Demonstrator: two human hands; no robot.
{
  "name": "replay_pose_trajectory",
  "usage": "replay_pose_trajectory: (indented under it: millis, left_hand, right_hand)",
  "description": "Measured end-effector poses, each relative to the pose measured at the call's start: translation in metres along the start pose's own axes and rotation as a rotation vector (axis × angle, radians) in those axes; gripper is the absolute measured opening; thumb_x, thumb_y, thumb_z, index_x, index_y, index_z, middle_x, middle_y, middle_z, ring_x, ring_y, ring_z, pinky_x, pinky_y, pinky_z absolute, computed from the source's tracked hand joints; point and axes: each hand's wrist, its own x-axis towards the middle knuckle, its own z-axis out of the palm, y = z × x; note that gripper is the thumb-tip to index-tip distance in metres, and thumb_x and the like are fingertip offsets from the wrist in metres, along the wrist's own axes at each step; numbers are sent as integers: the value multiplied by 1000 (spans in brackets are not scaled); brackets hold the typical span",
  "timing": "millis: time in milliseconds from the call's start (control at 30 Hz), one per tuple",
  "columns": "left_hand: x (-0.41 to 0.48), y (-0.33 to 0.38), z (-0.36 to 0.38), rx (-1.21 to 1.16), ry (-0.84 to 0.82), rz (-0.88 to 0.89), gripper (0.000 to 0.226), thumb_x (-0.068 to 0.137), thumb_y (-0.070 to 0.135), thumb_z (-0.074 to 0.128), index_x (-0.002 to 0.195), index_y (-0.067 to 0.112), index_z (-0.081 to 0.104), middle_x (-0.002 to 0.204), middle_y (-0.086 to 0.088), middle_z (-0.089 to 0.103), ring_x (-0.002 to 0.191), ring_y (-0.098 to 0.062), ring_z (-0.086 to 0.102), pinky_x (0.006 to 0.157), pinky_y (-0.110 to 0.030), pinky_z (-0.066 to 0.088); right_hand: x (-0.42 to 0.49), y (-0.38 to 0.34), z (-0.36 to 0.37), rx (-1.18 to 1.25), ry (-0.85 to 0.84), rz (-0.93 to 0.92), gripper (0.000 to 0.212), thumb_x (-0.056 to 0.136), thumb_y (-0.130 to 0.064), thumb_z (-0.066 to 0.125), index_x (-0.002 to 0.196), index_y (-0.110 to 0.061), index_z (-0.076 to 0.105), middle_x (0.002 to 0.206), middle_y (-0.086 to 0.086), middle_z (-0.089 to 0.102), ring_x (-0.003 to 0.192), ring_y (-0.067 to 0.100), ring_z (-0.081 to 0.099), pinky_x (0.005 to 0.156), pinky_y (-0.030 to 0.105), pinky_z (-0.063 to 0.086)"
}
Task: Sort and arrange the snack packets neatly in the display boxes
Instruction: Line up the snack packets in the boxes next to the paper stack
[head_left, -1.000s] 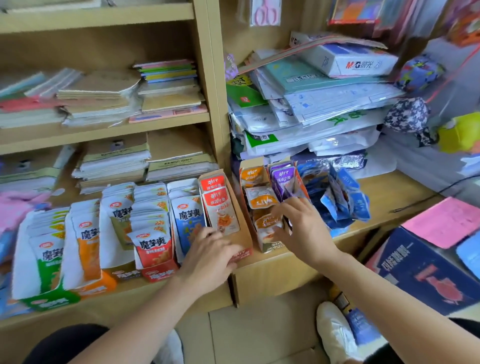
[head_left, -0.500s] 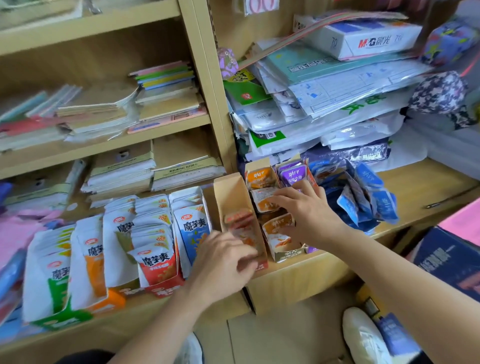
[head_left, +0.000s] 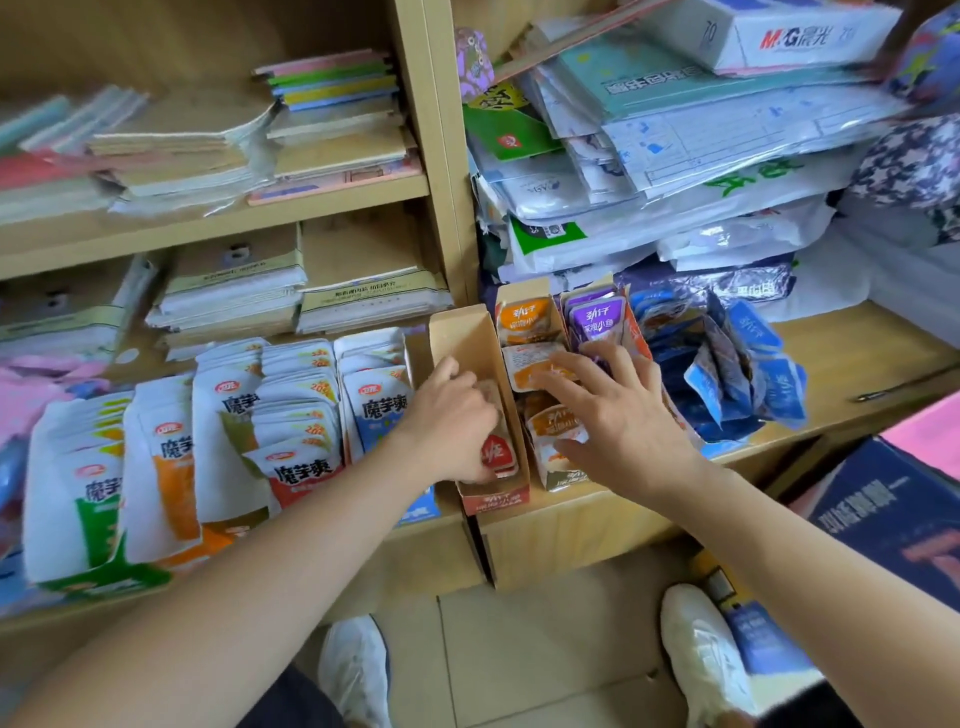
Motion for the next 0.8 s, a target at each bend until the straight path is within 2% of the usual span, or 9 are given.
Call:
replay_pose_trajectory:
  millis: [67,133,167,233,333,400,533,700,800]
  left_hand:
    - [7,-1,-3,31,-76,16,51,71,70,67,94,24,69,80,6,58,91,-18,59,95,-38,33]
    - [12,-2,-8,35,-133,23,56,70,71,70,100,24,67,90,3,65,92,-21,65,81,-36,41]
    - [14,-2,-9,20,-149,22,57,69,71,71,99,22,66,94,1,66,92,-24,66,73,-34,41]
    - [15,-4,-11,-29,-156,33,51,70,67,73,92,21,62,92,-1,66,86,-26,65,65,-33,39]
    - [14,-11,-14,-131,-179,52,36,75,52,69,81,19,56,73,4,57,71,-23,55,60,-31,38]
    - [13,-18,-18,-196,-187,58,30,78,46,65,77,17,58,65,4,49,65,-21,52,55,-30,36]
    - [13,-38,-32,-268,-31,31,16,86,33,59,80,19,63,62,5,52,67,-21,53,54,-29,37]
    - [25,-73,-35,-126,341,-72,10,88,30,68,91,21,72,83,1,63,85,-25,53,81,-38,40]
    - [32,-81,-32,-98,459,-222,35,77,31,81,107,19,68,102,-4,52,98,-27,46,78,-39,38]
  right_hand:
    - [-7,-9,2,69,116,-86,43,77,-20,78,118,-17,67,119,1,64,113,31,52,84,47,39]
    - [-21,-21,8,112,152,-243,14,85,-15,68,99,-15,71,101,0,66,96,29,57,74,44,40]
    - [-27,-27,11,114,122,-304,10,88,-16,63,95,-16,70,99,-1,66,94,30,58,73,44,41]
    - [-39,-36,18,72,28,-343,19,86,-20,60,103,-18,69,103,-3,65,100,31,57,76,44,42]
    - [-45,-35,25,-20,-115,-298,48,77,-27,67,125,-24,63,115,-6,62,114,29,49,84,41,40]
    - [-44,-32,24,-43,-152,-275,50,73,-30,73,121,-24,62,118,-5,61,120,28,45,86,41,39]
    - [-45,-32,22,-50,-223,-247,54,73,-34,74,124,-26,57,126,-4,56,127,32,45,89,45,39]
    - [-37,-33,22,-71,-225,-254,29,82,-35,60,109,-24,63,107,-7,64,118,30,45,86,46,35]
    - [-33,-33,21,-61,-249,-262,25,87,-37,53,103,-23,66,99,-7,65,118,30,43,87,47,36]
